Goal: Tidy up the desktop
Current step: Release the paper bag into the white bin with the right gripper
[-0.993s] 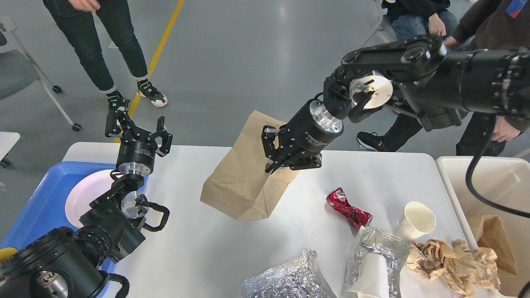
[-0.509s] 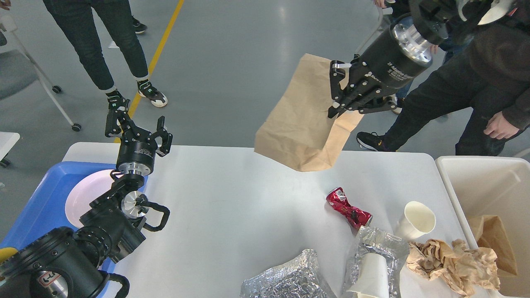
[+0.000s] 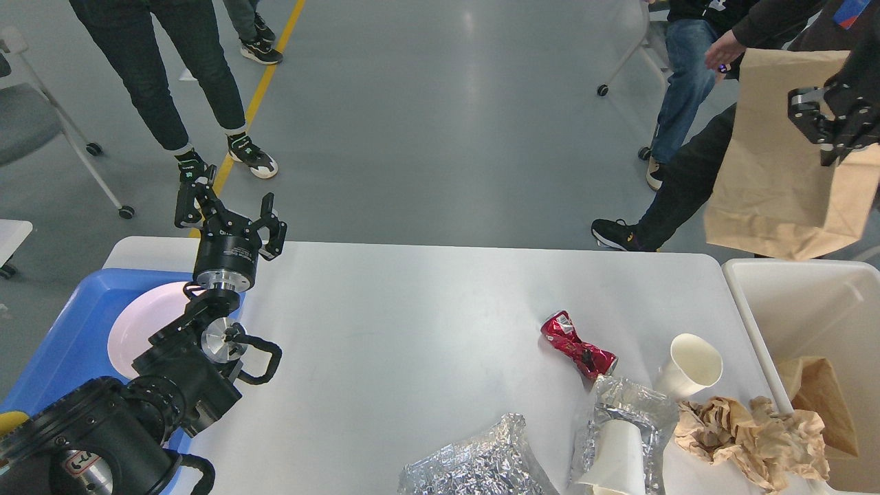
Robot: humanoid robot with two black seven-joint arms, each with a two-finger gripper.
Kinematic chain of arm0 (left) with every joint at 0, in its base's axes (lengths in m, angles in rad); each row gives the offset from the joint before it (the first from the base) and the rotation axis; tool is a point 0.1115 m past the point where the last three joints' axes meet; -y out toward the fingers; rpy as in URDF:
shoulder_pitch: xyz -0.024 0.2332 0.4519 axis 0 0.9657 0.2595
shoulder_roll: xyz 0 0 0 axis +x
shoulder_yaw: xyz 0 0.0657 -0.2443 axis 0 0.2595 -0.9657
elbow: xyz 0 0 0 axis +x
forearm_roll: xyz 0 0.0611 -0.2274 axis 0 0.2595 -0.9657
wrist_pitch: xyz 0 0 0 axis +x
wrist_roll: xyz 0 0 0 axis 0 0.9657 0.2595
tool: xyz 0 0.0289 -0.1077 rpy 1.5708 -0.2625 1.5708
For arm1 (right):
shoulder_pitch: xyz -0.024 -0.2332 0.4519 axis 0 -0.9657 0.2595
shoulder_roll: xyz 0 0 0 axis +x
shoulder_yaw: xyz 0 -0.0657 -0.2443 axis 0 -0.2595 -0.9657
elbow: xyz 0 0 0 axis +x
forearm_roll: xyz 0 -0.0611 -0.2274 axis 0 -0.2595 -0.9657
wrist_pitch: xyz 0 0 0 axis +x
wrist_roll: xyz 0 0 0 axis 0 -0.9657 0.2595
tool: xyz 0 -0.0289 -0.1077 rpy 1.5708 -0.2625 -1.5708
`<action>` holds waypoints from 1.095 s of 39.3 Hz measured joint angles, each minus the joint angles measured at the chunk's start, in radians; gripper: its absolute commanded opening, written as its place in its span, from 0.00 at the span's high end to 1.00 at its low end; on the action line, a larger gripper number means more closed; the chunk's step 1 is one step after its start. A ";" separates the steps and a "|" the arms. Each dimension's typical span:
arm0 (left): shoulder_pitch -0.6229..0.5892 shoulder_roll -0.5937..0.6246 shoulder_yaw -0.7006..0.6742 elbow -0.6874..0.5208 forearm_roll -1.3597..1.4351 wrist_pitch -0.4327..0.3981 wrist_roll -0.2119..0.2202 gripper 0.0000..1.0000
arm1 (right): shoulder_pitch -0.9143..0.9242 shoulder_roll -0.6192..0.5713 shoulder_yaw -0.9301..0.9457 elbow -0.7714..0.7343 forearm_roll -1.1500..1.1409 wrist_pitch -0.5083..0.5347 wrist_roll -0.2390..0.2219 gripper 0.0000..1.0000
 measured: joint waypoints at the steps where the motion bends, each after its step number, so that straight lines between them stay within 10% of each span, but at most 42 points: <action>1: 0.000 0.000 0.000 0.000 0.000 0.000 0.000 0.03 | 0.000 -0.002 -0.012 -0.001 -0.013 0.000 0.000 1.00; 18: 0.000 0.001 0.000 0.000 0.000 0.000 0.000 0.03 | -0.097 -0.054 -0.226 -0.051 -0.120 -0.021 0.000 1.00; 43: 0.000 0.000 0.000 0.000 0.001 0.000 0.001 0.03 | -0.962 -0.230 0.070 -0.539 -0.049 -0.505 0.003 1.00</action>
